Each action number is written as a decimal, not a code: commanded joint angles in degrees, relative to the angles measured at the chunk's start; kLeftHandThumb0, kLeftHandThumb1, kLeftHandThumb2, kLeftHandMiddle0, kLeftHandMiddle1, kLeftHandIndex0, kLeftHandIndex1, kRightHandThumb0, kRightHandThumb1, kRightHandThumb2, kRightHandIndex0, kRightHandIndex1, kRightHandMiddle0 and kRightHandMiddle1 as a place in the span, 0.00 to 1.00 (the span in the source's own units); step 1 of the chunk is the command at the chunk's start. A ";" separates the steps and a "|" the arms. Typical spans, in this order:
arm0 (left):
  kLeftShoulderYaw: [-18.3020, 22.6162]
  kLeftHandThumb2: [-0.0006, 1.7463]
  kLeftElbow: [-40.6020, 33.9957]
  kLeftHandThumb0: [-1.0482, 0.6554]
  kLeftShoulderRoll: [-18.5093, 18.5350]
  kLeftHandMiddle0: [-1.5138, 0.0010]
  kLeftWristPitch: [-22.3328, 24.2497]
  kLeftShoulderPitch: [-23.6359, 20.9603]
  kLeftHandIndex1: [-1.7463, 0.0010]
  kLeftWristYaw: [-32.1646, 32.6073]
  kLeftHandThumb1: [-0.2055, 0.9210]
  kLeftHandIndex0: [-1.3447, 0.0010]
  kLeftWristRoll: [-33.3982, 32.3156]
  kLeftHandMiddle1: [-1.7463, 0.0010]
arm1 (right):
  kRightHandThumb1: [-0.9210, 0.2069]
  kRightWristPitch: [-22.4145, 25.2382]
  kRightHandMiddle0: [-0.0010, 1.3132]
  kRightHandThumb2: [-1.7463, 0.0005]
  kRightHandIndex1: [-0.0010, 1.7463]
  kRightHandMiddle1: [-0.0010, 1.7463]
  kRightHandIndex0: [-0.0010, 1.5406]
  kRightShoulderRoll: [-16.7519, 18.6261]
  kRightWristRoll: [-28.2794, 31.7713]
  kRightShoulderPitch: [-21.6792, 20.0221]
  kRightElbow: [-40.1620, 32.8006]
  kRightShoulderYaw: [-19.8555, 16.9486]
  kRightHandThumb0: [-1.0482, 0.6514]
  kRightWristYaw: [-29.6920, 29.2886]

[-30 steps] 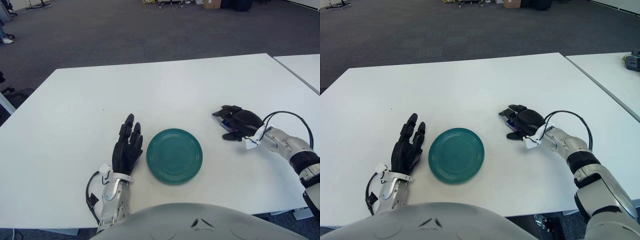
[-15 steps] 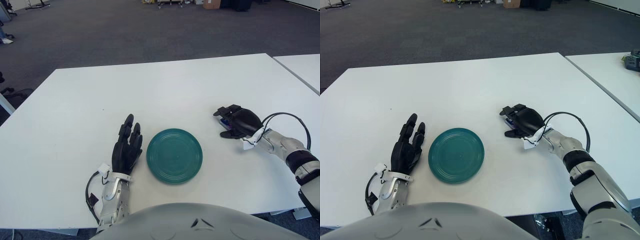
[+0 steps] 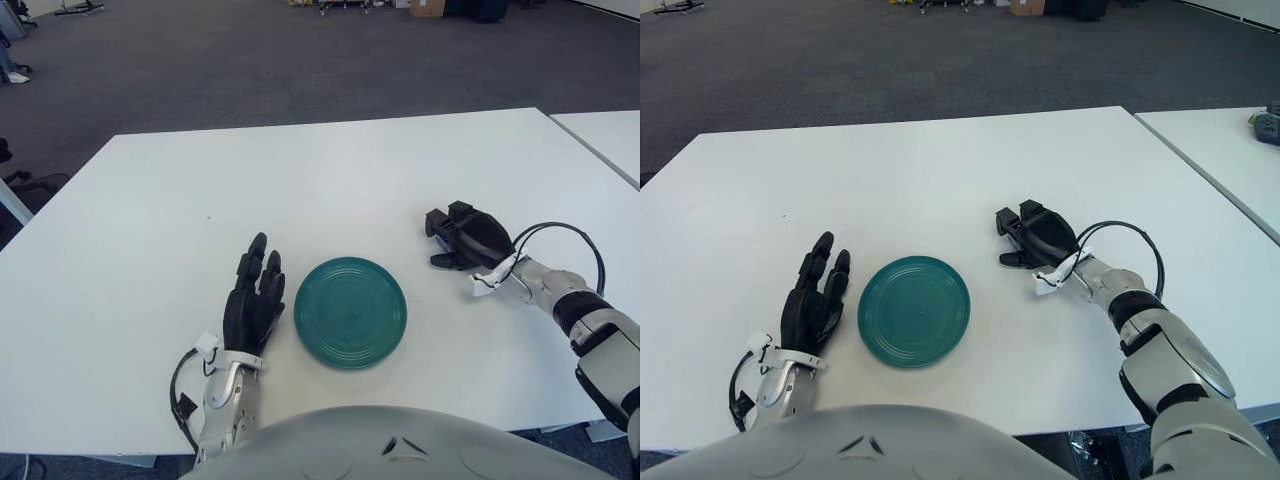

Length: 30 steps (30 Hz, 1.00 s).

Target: Put the gum into the plate.

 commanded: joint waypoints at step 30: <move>0.49 0.14 -1.67 0.12 -0.62 1.00 3.14 1.98 0.84 1.42 1.00 1.00 -0.86 1.00 | 0.35 -2.51 0.35 0.40 1.00 1.00 0.46 -1.37 2.98 0.64 -5.40 1.68 0.37 8.55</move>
